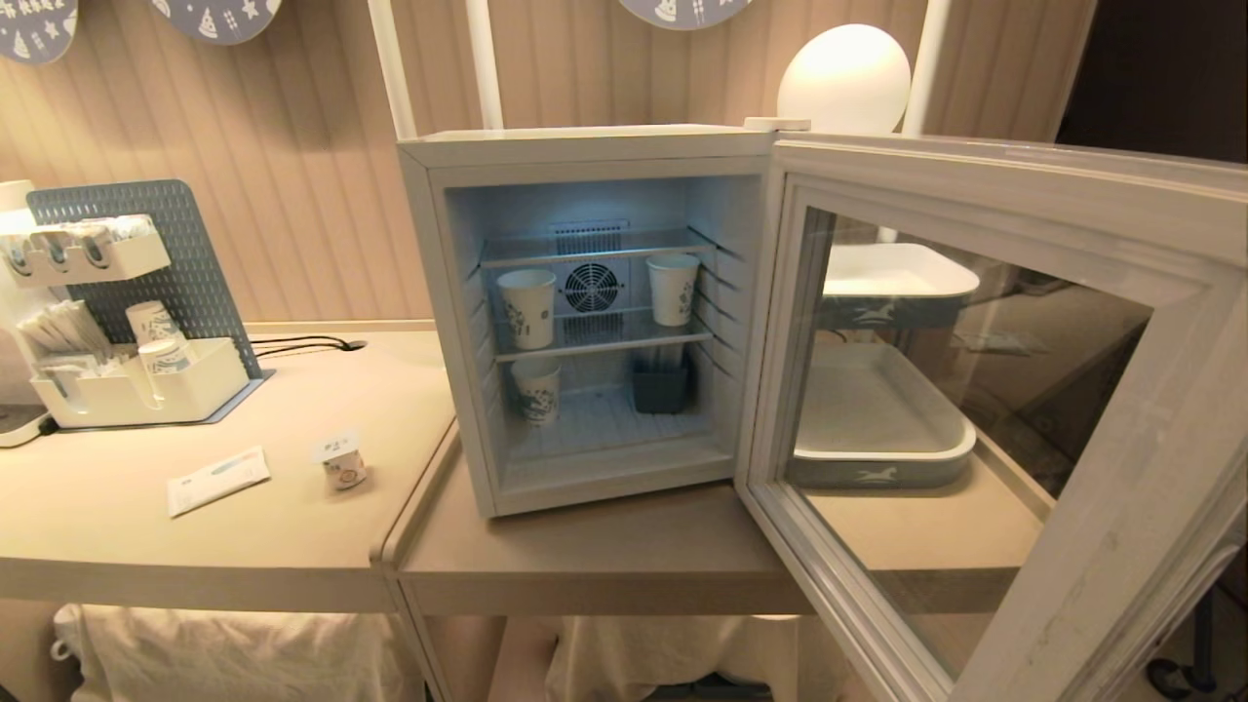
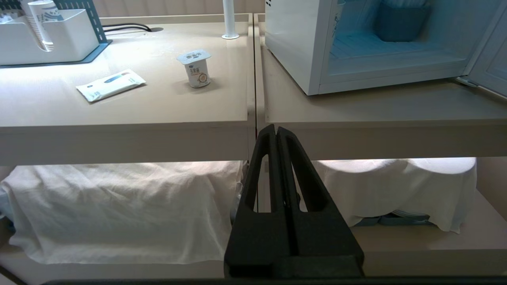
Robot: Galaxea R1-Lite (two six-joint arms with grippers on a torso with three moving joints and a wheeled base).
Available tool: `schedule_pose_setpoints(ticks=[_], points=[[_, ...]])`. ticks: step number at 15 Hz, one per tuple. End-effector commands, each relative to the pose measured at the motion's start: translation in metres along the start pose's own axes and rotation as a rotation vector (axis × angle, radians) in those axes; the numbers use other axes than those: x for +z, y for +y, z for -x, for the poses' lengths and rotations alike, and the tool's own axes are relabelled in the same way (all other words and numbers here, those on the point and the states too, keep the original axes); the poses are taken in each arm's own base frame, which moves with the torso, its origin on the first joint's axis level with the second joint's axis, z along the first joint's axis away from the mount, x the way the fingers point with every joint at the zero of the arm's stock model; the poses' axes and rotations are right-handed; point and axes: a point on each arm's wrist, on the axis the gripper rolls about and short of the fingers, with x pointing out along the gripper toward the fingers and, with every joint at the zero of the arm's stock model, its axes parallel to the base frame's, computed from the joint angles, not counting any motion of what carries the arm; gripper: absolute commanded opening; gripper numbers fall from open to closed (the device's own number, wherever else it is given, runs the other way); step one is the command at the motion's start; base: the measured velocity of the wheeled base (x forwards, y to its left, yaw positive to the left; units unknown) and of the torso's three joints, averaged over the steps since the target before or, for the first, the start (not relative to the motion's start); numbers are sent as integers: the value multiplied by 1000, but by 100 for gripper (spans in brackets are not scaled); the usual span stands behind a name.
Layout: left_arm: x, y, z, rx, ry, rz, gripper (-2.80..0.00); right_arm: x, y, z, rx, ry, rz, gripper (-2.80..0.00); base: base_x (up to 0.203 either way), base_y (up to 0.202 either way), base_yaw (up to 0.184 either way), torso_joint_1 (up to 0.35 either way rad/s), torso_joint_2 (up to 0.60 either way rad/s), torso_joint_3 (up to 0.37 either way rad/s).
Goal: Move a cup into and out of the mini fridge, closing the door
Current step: Close the freezer door
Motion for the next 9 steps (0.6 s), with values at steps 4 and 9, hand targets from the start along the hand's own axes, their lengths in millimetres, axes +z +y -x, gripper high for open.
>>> schedule_pose_setpoints(ticks=[4, 9], points=[[0, 0, 0, 0, 0, 0, -280, 25, -41, -98, 646, 278, -208, -280, 0, 0, 0, 0, 0, 0], [0, 0, 0, 0, 0, 0, -280, 10, -13, -117, 753, 382, -193, -280, 0, 0, 0, 0, 0, 0]])
